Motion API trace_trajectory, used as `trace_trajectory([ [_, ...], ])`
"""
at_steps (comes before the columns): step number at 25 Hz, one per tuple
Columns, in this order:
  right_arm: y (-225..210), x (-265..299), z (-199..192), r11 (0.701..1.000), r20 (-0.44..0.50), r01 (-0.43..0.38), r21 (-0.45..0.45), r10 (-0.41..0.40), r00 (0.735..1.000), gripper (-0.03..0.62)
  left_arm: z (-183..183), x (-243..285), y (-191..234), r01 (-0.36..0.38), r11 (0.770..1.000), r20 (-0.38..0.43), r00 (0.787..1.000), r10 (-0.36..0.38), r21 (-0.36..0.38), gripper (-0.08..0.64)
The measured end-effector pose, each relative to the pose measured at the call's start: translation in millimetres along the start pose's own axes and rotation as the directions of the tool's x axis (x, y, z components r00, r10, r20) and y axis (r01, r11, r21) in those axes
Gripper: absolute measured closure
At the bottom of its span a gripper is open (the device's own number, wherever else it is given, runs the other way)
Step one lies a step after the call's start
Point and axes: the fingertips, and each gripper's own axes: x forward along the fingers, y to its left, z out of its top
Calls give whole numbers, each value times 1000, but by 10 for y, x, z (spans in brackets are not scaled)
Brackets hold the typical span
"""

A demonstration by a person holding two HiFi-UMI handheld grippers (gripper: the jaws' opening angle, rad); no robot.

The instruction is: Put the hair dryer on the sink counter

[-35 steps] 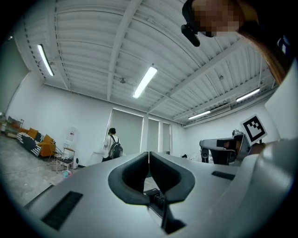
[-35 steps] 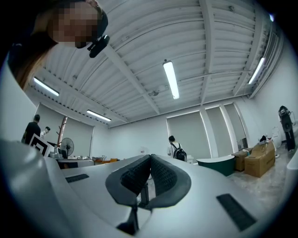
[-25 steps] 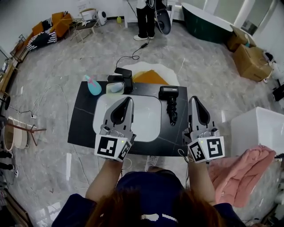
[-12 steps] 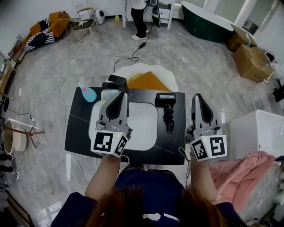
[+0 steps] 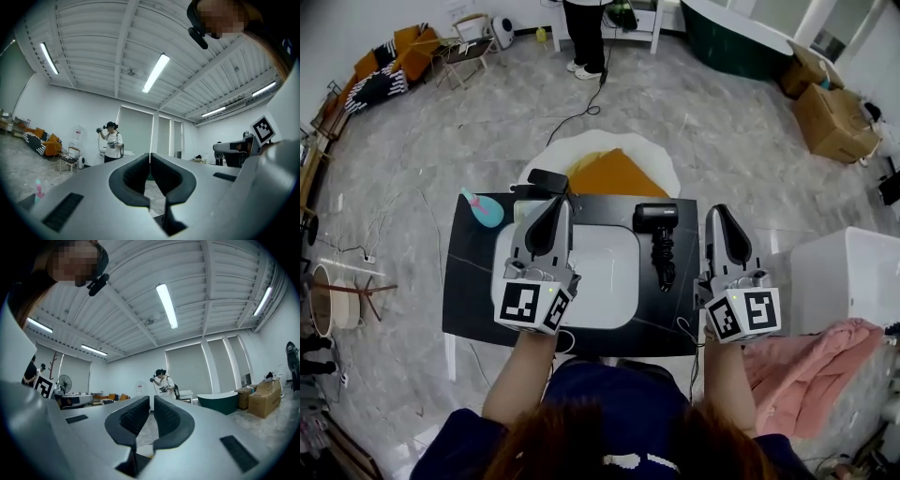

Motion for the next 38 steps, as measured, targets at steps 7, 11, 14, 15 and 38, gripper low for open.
trace_trajectory([
  [7, -176, 223, -790, 999, -202, 38, 35, -30, 979, 506, -463, 135, 176, -12, 999, -67, 998, 9, -31, 537],
  [11, -274, 292, -1375, 997, -327, 62, 55, -41, 944, 474, -712, 164, 247, -14, 999, -105, 994, 9, -49, 537],
  [14, -343, 305, -1860, 995, -435, 81, 58, -48, 899, 433, -866, 171, 281, -14, 998, -128, 992, 6, -59, 537],
  [15, -364, 307, -2026, 994, -471, 87, 61, -48, 881, 416, -914, 175, 289, -14, 998, -136, 991, 5, -62, 537],
  [38, -371, 433, -3921, 991, -822, 116, 62, -15, 569, 271, -1344, 160, 422, -14, 998, -222, 975, -1, -66, 537],
])
